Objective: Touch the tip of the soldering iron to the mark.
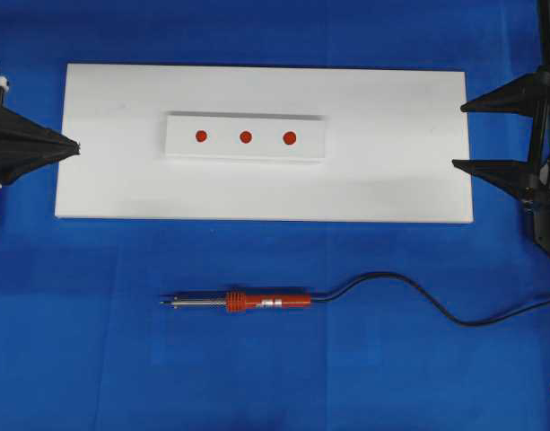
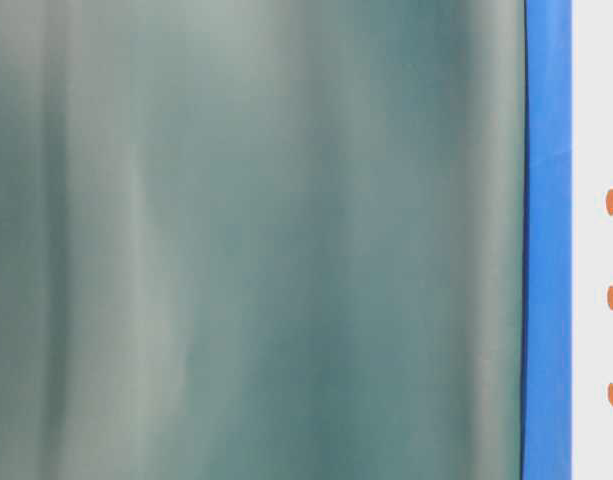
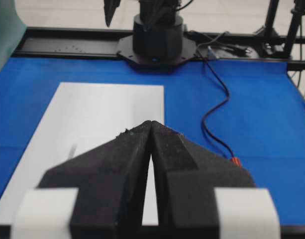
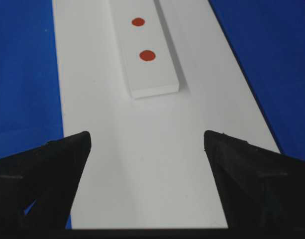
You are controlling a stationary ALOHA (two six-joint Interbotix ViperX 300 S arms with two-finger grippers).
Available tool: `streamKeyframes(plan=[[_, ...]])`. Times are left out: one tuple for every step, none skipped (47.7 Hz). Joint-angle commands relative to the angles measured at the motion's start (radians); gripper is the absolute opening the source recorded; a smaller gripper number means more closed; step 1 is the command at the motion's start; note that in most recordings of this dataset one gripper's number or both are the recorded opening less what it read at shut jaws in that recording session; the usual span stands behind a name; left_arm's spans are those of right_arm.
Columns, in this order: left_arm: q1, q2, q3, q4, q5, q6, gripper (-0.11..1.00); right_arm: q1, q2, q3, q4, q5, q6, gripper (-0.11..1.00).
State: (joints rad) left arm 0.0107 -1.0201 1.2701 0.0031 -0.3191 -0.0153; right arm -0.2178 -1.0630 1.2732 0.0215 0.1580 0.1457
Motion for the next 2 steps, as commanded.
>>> streamKeyframes(plan=[[0.002,0.008,-0.011,-0.002,-0.009,0.002,0.0,0.002,0.005,-0.014,0.0,-0.012,0.0,0.85],[0.002,0.008,-0.011,0.0,-0.009,0.002,0.0,0.002,0.005,-0.014,0.0,-0.012,0.0,0.85]])
